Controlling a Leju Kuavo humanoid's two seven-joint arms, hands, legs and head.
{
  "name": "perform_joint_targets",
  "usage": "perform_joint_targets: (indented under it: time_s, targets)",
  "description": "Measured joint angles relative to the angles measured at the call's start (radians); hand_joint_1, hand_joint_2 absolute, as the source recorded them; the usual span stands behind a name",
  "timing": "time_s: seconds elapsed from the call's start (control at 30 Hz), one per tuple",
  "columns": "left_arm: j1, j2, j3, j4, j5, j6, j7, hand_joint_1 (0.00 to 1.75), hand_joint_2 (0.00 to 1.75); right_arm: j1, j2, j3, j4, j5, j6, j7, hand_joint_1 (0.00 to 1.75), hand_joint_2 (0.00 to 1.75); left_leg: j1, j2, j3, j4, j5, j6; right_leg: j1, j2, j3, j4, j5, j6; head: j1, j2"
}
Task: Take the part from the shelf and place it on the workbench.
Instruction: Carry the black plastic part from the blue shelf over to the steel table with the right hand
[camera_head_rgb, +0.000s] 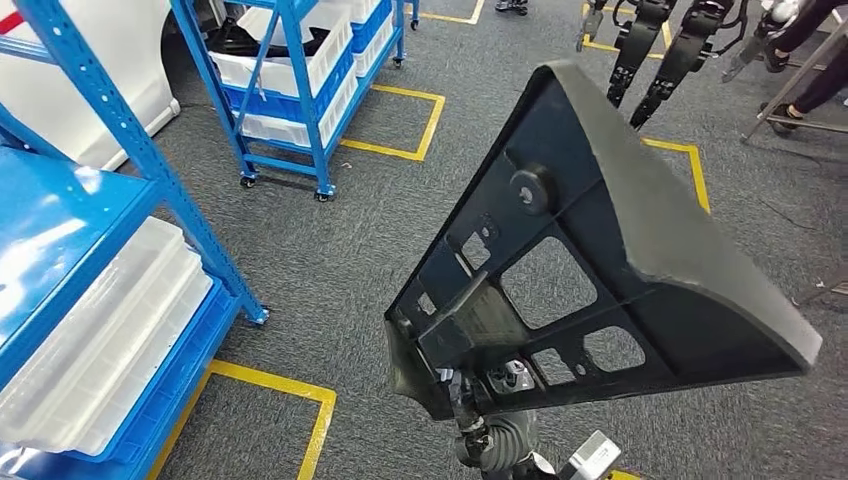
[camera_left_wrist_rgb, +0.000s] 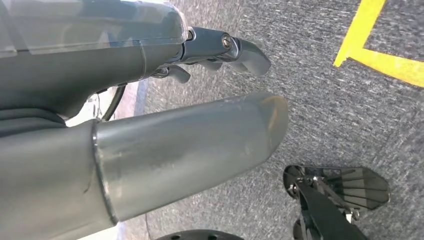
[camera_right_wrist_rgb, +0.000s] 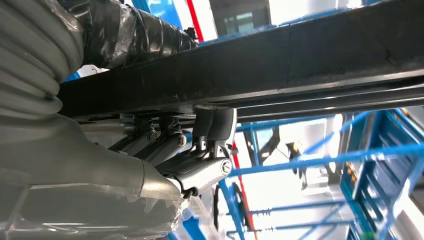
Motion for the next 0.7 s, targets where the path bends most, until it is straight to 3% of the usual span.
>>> perform_joint_targets:
  time_s: [0.03, 0.1, 0.17, 0.2, 0.23, 0.27, 0.33, 0.4, 0.47, 0.53, 0.6, 0.67, 0.7]
  targets:
    - [-0.001, 0.000, 0.000, 0.000, -0.002, 0.000, 0.000, 0.00, 0.00, 0.002, 0.002, -0.002, -0.001, 0.000, 0.003, 0.000, 1.75, 1.75, 0.001, 0.003, 0.002, 0.000, -0.003, -0.004, -0.004, 0.011, 0.002, -0.006, 0.004, -0.005, 0.000, 0.000]
    - [-0.002, 0.001, 0.001, 0.000, -0.008, 0.000, 0.000, 0.00, 0.00, 0.005, 0.006, -0.004, -0.002, 0.002, 0.011, -0.001, 1.75, 1.75, 0.002, -0.036, -0.007, 0.034, -0.034, -0.012, -0.014, 0.032, 0.007, -0.023, 0.014, -0.016, 0.000, 0.000]
    - [0.000, 0.001, 0.002, 0.000, -0.011, -0.001, 0.000, 0.00, 0.00, 0.006, 0.010, -0.007, -0.003, 0.003, 0.016, -0.001, 1.75, 1.75, 0.005, -0.093, -0.054, 0.143, -0.097, -0.017, -0.018, 0.052, 0.008, -0.029, 0.021, -0.023, 0.000, 0.000]
    - [0.002, 0.001, 0.003, 0.000, -0.012, -0.002, 0.001, 0.00, 0.00, 0.007, 0.011, -0.008, -0.003, 0.003, 0.018, 0.000, 1.75, 1.75, 0.007, -0.106, -0.085, 0.209, -0.124, -0.019, -0.018, 0.065, 0.005, -0.027, 0.022, -0.025, -0.001, 0.000]
    - [0.004, 0.001, 0.003, 0.000, -0.013, -0.002, 0.001, 0.00, 0.00, 0.007, 0.012, -0.009, -0.003, 0.003, 0.018, 0.000, 1.75, 1.75, 0.008, -0.110, -0.107, 0.256, -0.135, -0.022, -0.019, 0.079, 0.004, -0.024, 0.022, -0.025, -0.001, 0.000]
    - [0.005, 0.002, 0.004, 0.000, -0.014, -0.002, 0.002, 0.00, 0.00, 0.008, 0.012, -0.010, -0.003, 0.003, 0.019, 0.000, 1.75, 1.75, 0.009, -0.111, -0.116, 0.270, -0.127, -0.024, -0.020, 0.094, 0.002, -0.020, 0.022, -0.024, -0.001, 0.000]
    - [0.007, 0.003, 0.005, 0.000, -0.014, -0.002, 0.002, 0.00, 0.00, 0.008, 0.013, -0.011, -0.003, 0.003, 0.019, 0.000, 1.75, 1.75, 0.015, -0.122, -0.081, 0.185, -0.060, -0.029, -0.025, 0.123, 0.000, -0.007, 0.017, -0.017, -0.001, 0.000]
    - [0.008, 0.003, 0.006, 0.000, -0.014, -0.002, 0.003, 0.00, 0.00, 0.008, 0.013, -0.011, -0.003, 0.003, 0.019, 0.000, 1.75, 1.75, 0.022, -0.166, -0.034, 0.071, -0.013, -0.031, -0.026, 0.149, -0.010, 0.013, 0.009, -0.004, -0.001, 0.000]
    - [0.007, 0.003, 0.006, 0.000, -0.016, -0.003, 0.003, 0.00, 0.00, 0.008, 0.013, -0.012, -0.004, 0.004, 0.021, -0.001, 1.75, 1.75, 0.021, -0.189, -0.023, 0.036, -0.011, -0.022, -0.027, 0.168, -0.023, 0.026, 0.008, 0.010, 0.000, 0.000]
    - [0.003, 0.002, 0.007, 0.000, -0.019, -0.003, 0.003, 0.00, 0.00, 0.009, 0.013, -0.013, -0.005, 0.002, 0.022, -0.002, 1.75, 1.75, 0.019, -0.168, -0.024, 0.033, -0.004, -0.006, -0.029, 0.184, -0.032, 0.025, 0.015, 0.023, 0.000, 0.000]
    - [0.002, 0.003, 0.008, 0.000, -0.025, -0.003, 0.004, 0.00, 0.00, 0.010, 0.013, -0.016, -0.005, 0.000, 0.025, -0.004, 1.75, 1.75, 0.020, -0.145, -0.025, 0.029, 0.004, 0.008, -0.028, 0.152, -0.048, 0.052, -0.002, 0.031, 0.000, 0.000]
    - [0.004, 0.004, 0.009, 0.000, -0.028, -0.003, 0.005, 0.00, 0.00, 0.011, 0.012, -0.016, -0.005, -0.001, 0.027, -0.005, 1.75, 1.75, 0.017, -0.121, -0.028, 0.027, 0.007, 0.015, -0.025, 0.093, -0.093, 0.151, -0.060, 0.036, 0.000, 0.000]
    - [0.005, 0.004, 0.009, 0.000, -0.029, -0.003, 0.005, 0.00, 0.00, 0.011, 0.012, -0.016, -0.005, -0.001, 0.029, -0.005, 1.75, 1.75, 0.014, -0.108, -0.029, 0.027, 0.007, 0.017, -0.025, 0.077, -0.123, 0.217, -0.092, 0.038, 0.000, 0.000]
